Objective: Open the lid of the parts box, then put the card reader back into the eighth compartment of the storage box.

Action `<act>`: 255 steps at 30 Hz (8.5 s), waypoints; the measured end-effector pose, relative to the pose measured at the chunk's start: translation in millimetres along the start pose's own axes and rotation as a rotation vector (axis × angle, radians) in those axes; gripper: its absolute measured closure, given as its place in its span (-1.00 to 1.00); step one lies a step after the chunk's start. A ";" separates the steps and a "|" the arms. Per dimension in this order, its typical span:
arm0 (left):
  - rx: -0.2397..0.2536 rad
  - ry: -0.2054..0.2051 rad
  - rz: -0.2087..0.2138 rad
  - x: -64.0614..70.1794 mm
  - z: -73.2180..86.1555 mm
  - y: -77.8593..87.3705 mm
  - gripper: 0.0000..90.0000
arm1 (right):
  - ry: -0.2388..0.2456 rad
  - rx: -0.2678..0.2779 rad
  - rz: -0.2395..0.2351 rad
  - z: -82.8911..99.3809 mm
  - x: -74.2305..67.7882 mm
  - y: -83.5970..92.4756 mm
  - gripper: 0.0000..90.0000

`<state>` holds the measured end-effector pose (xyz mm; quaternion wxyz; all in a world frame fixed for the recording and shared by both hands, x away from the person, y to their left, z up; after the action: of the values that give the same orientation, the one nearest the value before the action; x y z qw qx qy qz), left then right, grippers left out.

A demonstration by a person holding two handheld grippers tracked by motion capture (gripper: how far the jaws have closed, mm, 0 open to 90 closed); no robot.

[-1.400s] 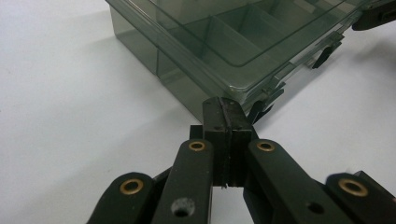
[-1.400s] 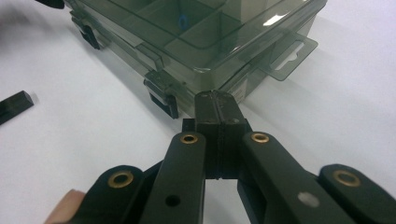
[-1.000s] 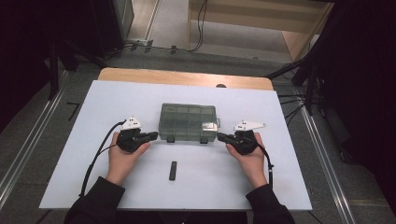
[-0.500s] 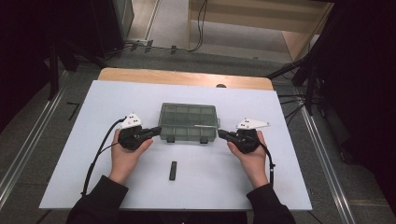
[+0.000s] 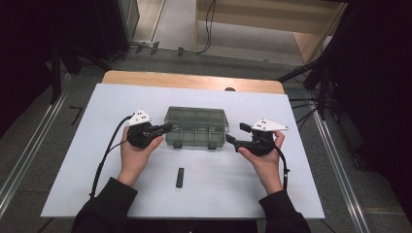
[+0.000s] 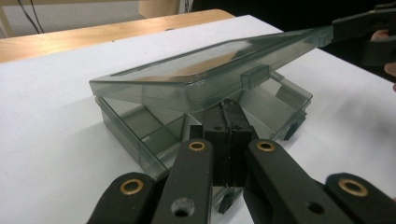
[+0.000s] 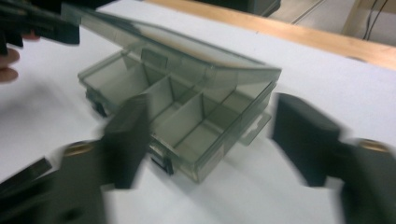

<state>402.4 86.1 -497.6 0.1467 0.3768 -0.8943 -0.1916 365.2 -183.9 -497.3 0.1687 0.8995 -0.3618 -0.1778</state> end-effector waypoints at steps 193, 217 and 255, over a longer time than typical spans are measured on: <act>0.118 0.106 -0.115 -55.2 -2.1 1.1 -1.00 | -0.143 0.103 0.102 -15.7 41.1 -56.4 -1.00; 0.153 0.080 -0.098 -33.3 31.1 63.7 -1.00 | -0.117 0.140 0.041 5.3 -6.2 -18.7 -1.00; 0.186 0.096 -0.147 -42.5 74.6 140.2 -1.00 | 0.022 0.012 -0.180 19.7 -91.7 -31.8 0.26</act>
<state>314.0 224.6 -505.0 0.1395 0.4620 -0.8702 -0.0996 313.4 -100.5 -510.2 0.1504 0.9313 -0.2786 -0.1801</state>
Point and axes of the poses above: each handheld gripper's, and its own axes: y roughly backward along the jaws, z roughly out of its underside, x roughly to its right, the point moved 8 cm from there along -y, roughly forward along the jaws, and after that the axes turned 8 degrees about -z, right-handed, at the moved point
